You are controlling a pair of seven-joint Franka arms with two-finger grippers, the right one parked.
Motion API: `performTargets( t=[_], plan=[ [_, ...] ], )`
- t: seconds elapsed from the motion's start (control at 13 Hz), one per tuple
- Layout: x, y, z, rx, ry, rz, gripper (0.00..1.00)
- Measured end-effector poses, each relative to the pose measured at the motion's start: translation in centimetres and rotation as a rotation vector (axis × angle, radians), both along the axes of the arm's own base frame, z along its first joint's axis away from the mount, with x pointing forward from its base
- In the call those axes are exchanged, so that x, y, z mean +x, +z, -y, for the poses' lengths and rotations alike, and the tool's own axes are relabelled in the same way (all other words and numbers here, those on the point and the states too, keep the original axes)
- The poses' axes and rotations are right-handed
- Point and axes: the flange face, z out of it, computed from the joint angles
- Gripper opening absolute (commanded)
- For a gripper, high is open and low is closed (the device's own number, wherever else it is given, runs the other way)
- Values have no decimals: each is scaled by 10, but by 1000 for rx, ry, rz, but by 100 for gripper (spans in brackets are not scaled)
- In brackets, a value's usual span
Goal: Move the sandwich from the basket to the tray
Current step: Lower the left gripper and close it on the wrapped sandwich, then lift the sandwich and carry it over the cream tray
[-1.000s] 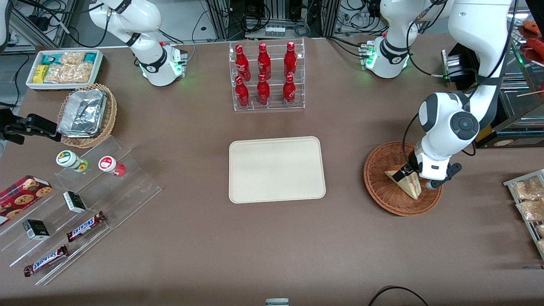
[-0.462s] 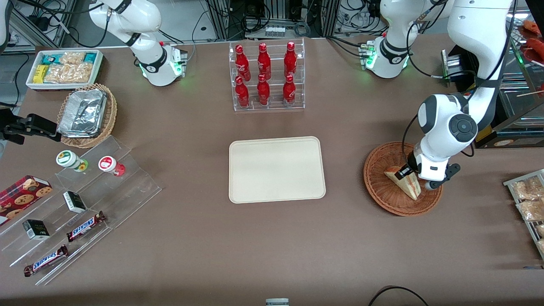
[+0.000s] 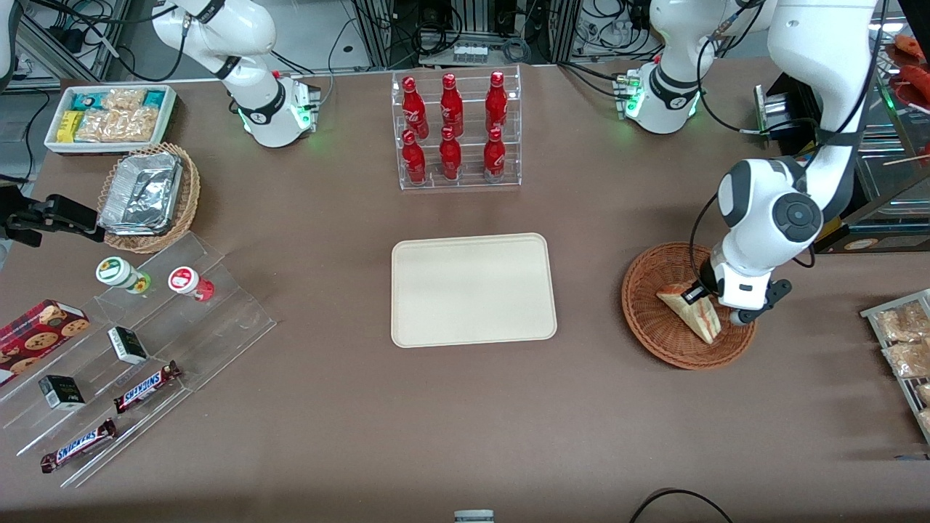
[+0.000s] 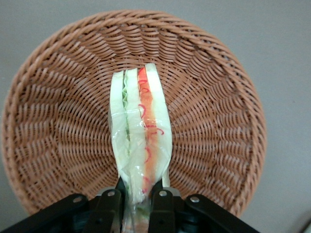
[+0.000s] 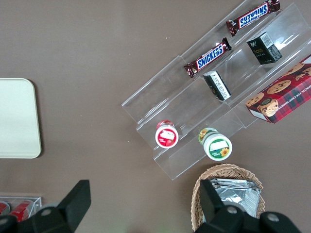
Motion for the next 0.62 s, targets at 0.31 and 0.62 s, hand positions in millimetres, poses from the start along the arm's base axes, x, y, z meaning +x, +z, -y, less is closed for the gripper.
performTargets(
  t=[0.31,0.62],
  plan=[
    [24,101,55,-5,-95,-25,0],
    [23,165,137,-38,-198,23,0]
  ],
)
